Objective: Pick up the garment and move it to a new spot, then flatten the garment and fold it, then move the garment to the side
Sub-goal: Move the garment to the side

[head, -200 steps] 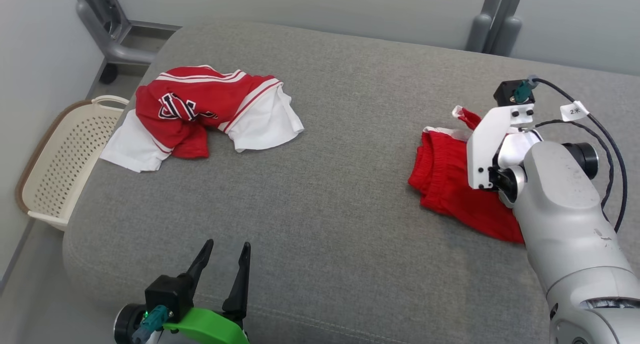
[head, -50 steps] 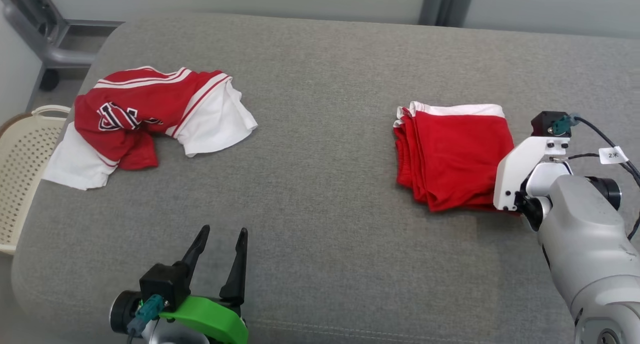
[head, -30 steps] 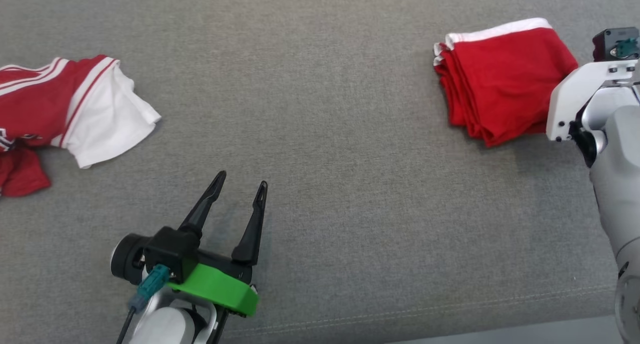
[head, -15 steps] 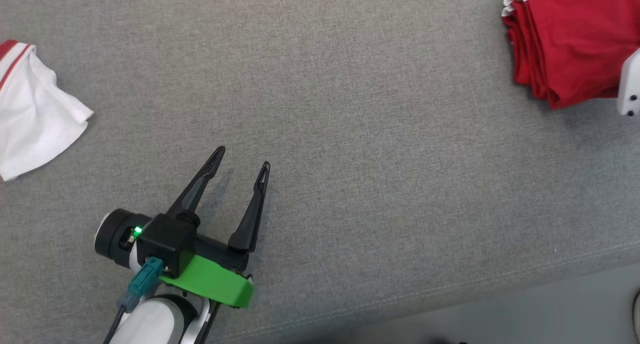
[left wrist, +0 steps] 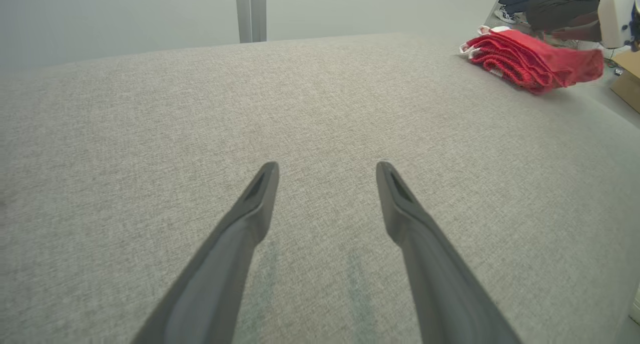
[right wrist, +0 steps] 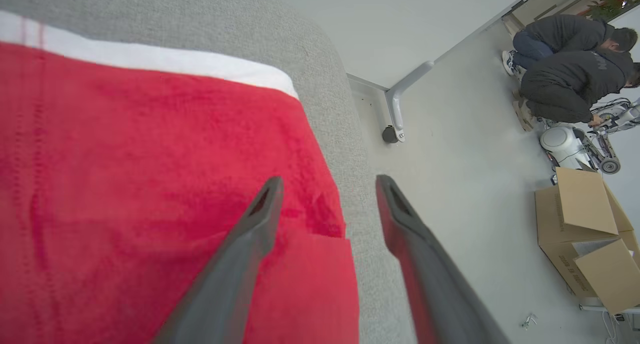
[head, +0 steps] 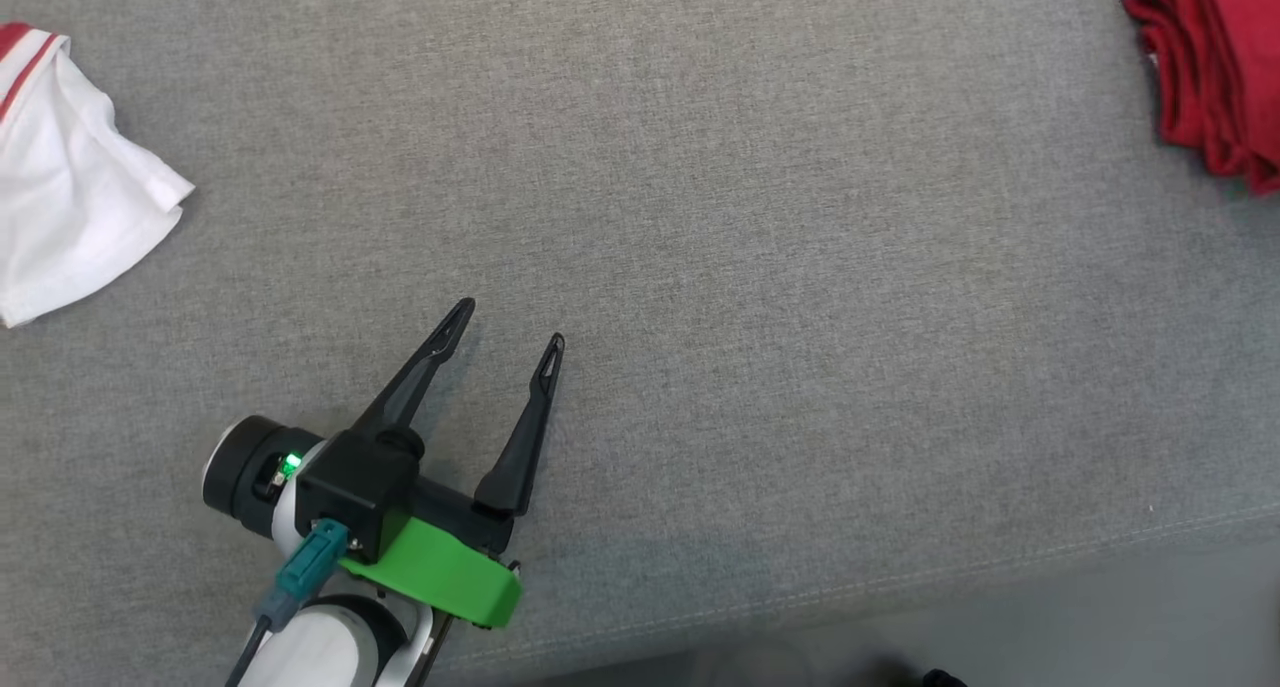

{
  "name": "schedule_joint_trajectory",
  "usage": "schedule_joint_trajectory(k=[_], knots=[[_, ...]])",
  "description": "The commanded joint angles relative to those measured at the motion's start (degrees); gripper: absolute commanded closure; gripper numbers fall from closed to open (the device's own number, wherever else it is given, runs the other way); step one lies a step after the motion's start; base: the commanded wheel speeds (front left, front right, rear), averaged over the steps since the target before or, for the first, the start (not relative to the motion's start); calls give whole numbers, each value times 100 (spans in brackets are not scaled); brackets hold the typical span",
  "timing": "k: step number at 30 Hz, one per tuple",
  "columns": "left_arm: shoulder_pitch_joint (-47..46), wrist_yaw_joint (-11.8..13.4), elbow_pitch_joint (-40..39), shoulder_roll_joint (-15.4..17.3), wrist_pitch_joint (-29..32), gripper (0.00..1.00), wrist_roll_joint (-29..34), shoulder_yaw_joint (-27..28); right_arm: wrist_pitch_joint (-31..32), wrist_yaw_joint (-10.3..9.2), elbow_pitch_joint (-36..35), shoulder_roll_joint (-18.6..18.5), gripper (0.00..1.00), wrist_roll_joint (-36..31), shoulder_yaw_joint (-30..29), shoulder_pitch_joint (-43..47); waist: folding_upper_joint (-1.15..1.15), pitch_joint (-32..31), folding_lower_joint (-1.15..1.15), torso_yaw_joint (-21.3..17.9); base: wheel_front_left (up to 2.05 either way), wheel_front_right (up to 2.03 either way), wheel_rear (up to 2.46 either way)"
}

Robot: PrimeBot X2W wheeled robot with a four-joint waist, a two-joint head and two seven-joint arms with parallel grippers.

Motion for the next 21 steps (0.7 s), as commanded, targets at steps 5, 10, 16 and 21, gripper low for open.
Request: schedule_joint_trajectory(k=[5,10,16,21], knots=[[-86,32,177,-76,-138,0,-47,-10,-180,-11,-142,192,0,-261,-282,238,0,-206,-1,173,0,0,0],[-14,52,449,-211,-413,0,-160,32,-712,-11,-196,439,0,-360,-66,606,0,-642,-1,303,0,0,0],[234,126,907,-348,-693,0,-349,97,-1327,-11,-100,736,0,86,53,1169,0,-1420,-1,467,0,0,0],[496,392,1228,-437,-874,0,-485,312,-1540,-11,-293,1079,0,587,166,1644,0,-2018,-1,505,0,0,0]])
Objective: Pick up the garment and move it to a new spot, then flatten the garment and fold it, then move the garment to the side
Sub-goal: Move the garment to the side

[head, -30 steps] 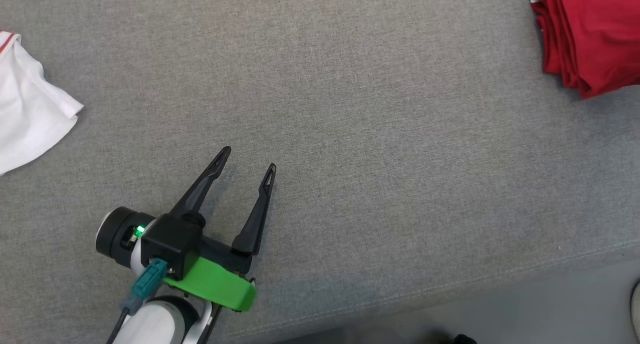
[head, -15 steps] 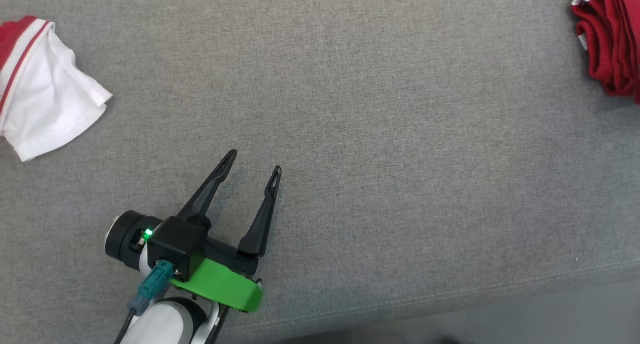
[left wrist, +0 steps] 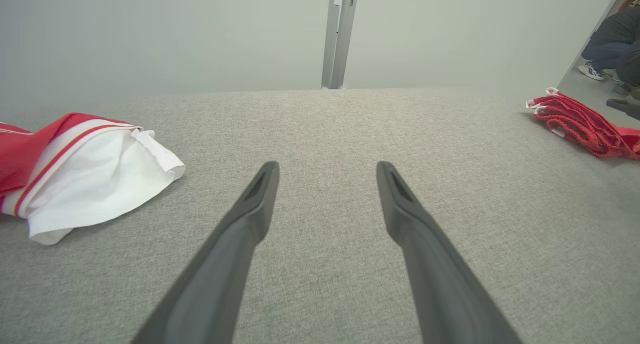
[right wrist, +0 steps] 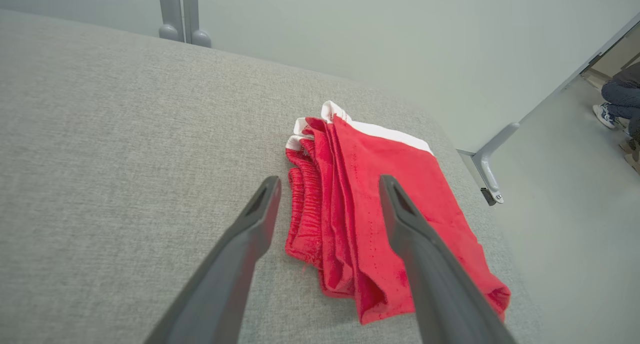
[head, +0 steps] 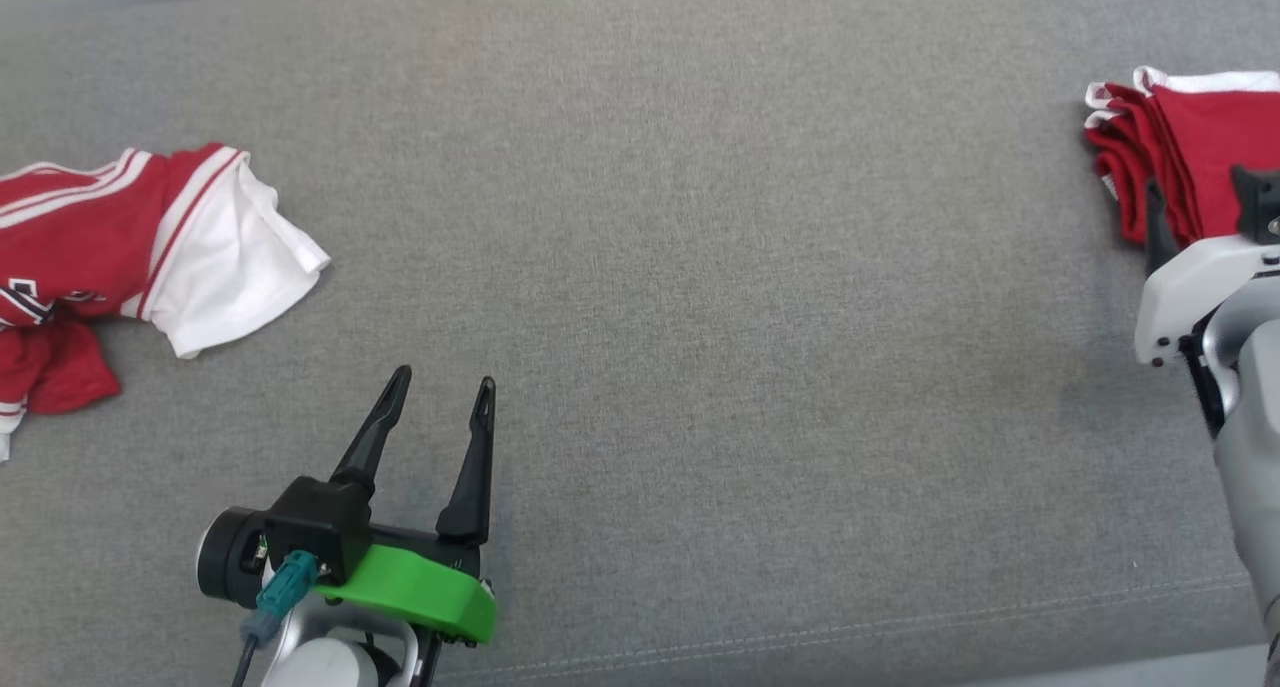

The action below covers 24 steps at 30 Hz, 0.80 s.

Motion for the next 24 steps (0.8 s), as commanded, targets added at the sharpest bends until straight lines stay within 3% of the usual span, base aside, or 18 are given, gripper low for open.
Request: schedule_joint_trajectory(k=[1,10,15,21,24], knots=[[145,71,112,-35,-42,0,-73,61,-71,-11,-125,127,0,227,39,277,0,-775,0,153,0,0,0],[592,514,633,-142,-172,0,-410,522,-95,-11,-762,937,0,1450,181,1232,0,-1572,0,231,0,0,0],[618,602,942,-201,-146,0,-636,695,-98,-10,-1358,1147,0,2004,476,1779,0,-1746,0,316,0,0,0],[528,618,1201,-279,-336,0,-800,1014,-128,-10,-2171,1355,0,2421,464,2523,0,-1917,0,434,0,0,0],[591,447,1269,-273,-426,0,-751,1105,-147,-10,-2629,1465,0,2401,452,2886,0,-1964,0,462,0,0,0]])
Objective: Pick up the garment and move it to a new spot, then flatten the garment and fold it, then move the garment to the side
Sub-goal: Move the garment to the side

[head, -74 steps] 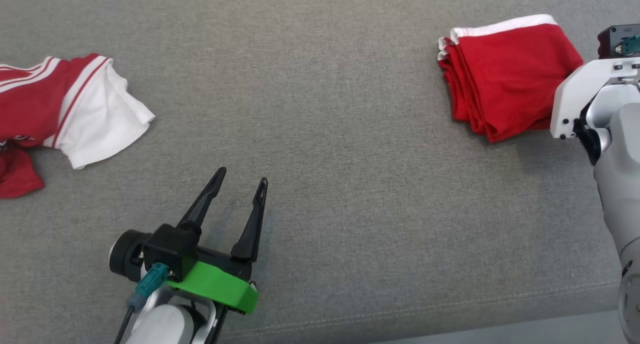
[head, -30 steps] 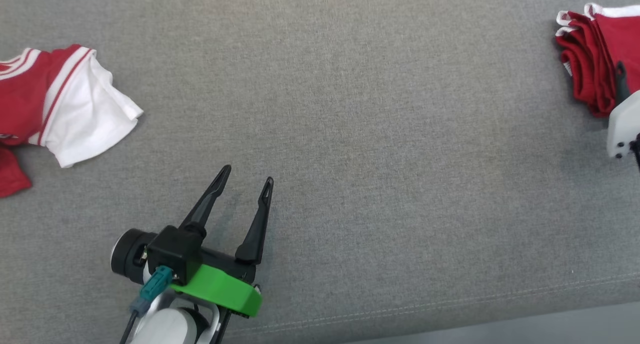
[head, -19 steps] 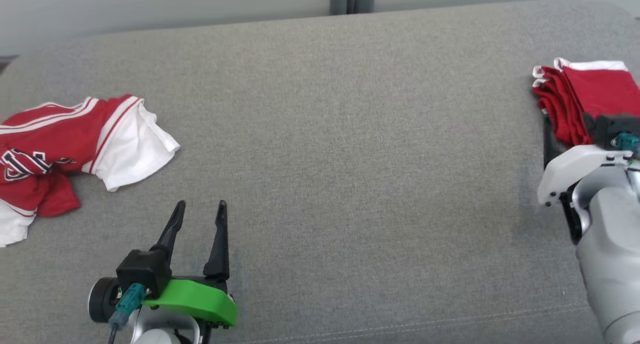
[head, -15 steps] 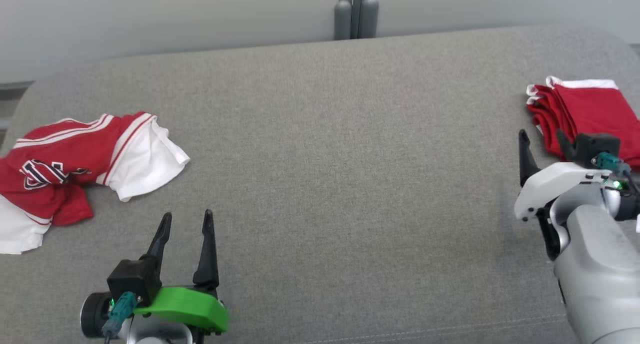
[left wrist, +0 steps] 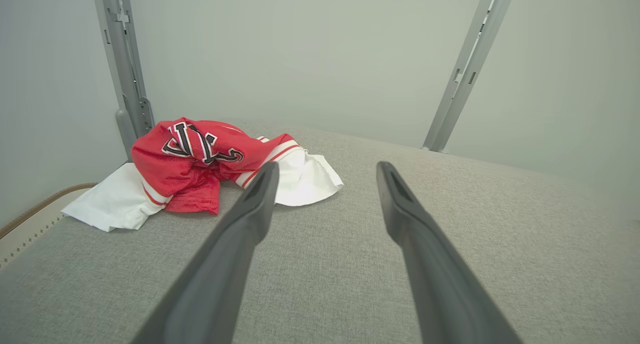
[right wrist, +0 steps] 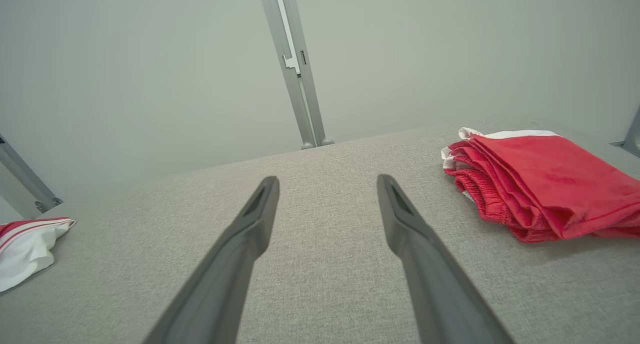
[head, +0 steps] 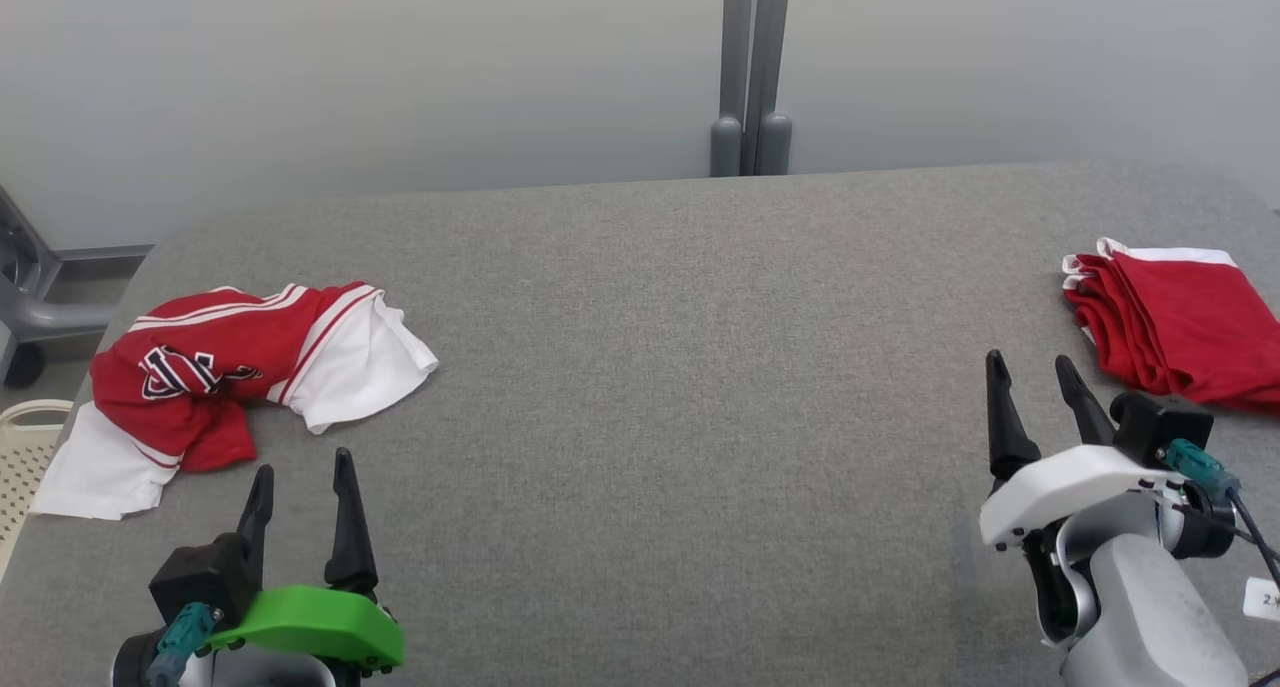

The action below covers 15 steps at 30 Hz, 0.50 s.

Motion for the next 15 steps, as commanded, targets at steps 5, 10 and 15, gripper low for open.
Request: schedule_joint_trajectory(k=[5,10,15], knots=[[170,-302,-214,-72,-73,0,404,233,-41,-9,-715,101,0,-260,-4,615,0,-102,0,100,0,0,0],[505,-746,-577,-241,-71,0,915,479,-47,-9,-1273,128,0,-445,178,1094,0,-129,0,113,0,0,0],[837,-1118,-609,-353,-72,0,1246,614,-39,-9,-1554,130,0,-391,326,1564,0,-188,0,115,0,0,0]])
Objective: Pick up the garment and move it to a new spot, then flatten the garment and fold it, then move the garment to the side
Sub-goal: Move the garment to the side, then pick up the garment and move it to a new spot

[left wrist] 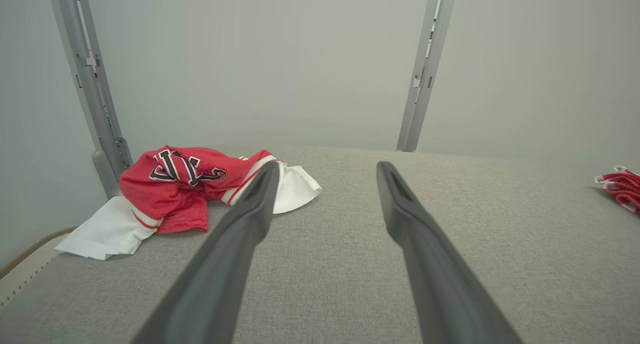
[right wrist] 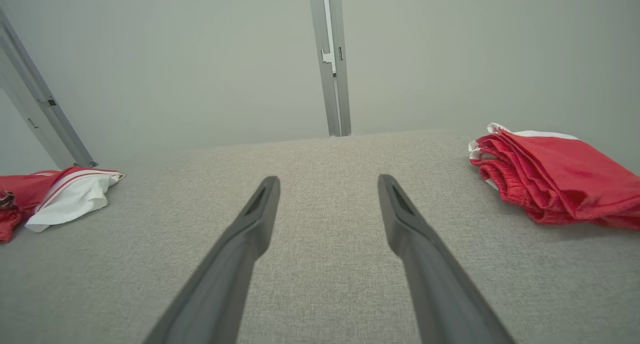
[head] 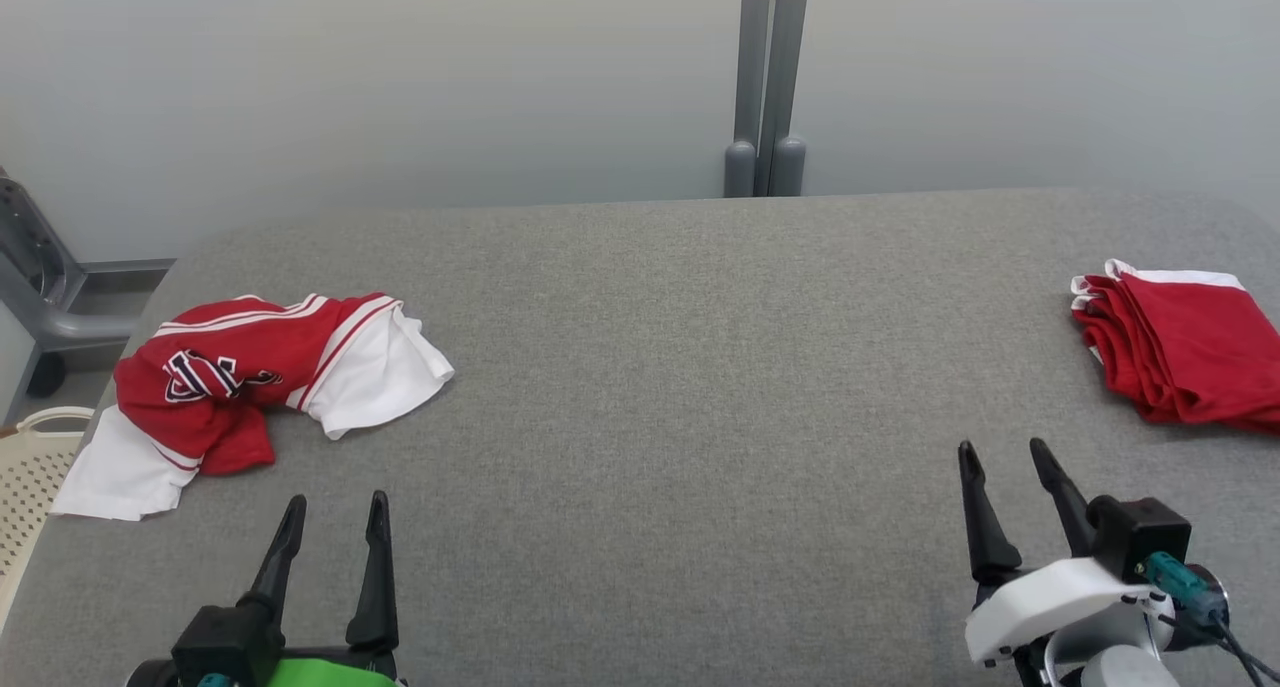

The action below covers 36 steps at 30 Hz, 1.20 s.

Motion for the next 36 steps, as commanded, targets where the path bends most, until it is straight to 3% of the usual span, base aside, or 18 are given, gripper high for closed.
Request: schedule_joint_trajectory(k=[1,15,36], knots=[[133,-72,1,-36,-20,0,110,64,-14,-9,-35,-12,0,-113,31,156,0,-29,0,-8,0,0,0],[658,-420,447,-245,-20,0,649,645,-15,-9,193,-11,0,-353,-55,465,0,-153,0,-109,0,0,0],[510,-605,709,-480,-21,0,873,980,5,-9,241,-10,0,-329,-134,492,0,-114,0,-4,0,0,0]])
